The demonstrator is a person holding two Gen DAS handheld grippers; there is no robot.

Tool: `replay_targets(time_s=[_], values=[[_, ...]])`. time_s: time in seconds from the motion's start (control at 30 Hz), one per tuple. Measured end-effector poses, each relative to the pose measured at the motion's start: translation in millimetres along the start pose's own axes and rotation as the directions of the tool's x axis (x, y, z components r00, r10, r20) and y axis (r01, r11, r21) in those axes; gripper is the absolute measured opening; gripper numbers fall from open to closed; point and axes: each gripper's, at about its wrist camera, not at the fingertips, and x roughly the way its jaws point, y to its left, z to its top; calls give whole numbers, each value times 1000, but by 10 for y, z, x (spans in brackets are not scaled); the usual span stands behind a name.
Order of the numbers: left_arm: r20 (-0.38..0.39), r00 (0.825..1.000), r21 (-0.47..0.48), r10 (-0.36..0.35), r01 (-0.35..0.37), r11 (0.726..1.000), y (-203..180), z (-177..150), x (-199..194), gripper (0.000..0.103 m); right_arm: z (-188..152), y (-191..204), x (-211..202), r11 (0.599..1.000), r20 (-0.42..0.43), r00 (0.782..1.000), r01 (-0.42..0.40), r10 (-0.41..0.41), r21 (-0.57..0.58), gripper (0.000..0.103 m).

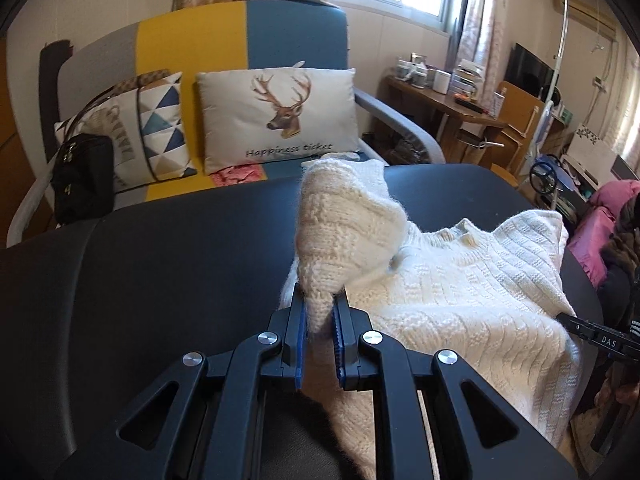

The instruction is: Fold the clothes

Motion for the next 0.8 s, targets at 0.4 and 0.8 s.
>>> replay_targets(time_s=[0.4, 0.8], values=[[-55, 991, -154, 120, -127, 980, 646, -489, -236, 11, -190, 120, 51, 993, -121, 986, -107, 111, 42, 27], [37, 973, -88, 230, -226, 970, 671, -689, -885, 11, -579, 641, 73, 984, -135, 991, -4, -20, -179, 26]])
